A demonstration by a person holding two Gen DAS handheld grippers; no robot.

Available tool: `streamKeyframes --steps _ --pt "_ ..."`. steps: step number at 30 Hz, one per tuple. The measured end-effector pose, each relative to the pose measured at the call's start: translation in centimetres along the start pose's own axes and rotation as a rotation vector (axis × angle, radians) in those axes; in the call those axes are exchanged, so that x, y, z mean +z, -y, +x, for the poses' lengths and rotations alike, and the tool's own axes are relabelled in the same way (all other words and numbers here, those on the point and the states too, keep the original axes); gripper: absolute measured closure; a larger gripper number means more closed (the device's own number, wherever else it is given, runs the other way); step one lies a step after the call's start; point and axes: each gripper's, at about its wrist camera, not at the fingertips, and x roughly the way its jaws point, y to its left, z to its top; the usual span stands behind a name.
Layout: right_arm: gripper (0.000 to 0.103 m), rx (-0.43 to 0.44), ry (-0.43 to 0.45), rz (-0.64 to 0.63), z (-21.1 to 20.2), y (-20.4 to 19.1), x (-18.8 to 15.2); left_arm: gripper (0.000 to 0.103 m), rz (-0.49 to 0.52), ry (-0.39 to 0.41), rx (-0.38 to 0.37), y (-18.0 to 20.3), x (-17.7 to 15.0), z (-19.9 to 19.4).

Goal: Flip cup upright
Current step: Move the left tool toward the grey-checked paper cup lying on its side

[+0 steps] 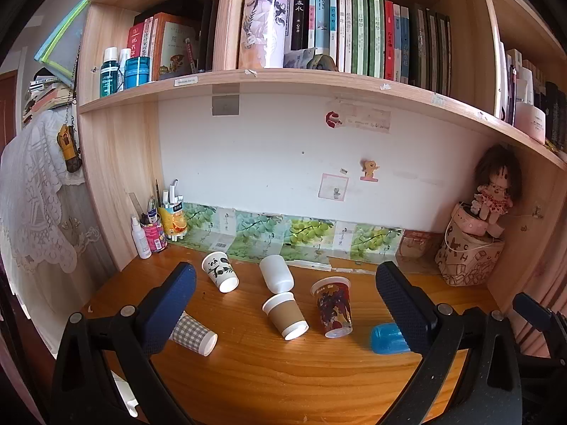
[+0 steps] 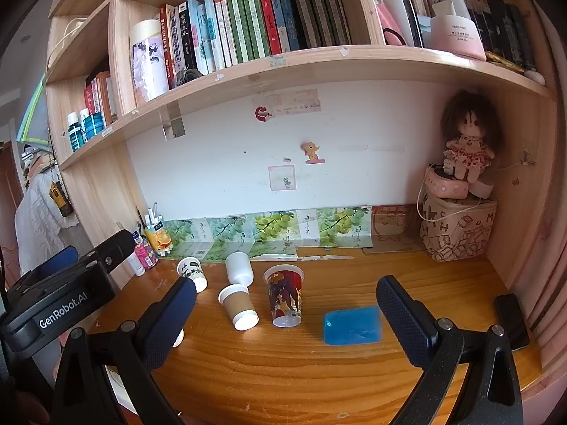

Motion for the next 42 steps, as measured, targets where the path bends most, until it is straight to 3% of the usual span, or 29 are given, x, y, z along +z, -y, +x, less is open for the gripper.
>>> streamKeyframes --steps 14,25,42 --pt "0.001 0.011 -0.023 -0.036 -0.4 -1.4 -0.8 0.001 -0.086 -0.053 0.01 -2.0 -1.3 -0.3" --pt "0.001 0.091 -0.103 -0.057 1.8 -3.1 -1.0 0.001 -0.187 -0.131 0.099 -5.3 -2.3 0.3" --pt "0.001 0.303 -0.393 -0.079 9.3 -6.9 -3.0 0.001 -0.352 -0.349 0.269 -11.1 -4.7 3.6"
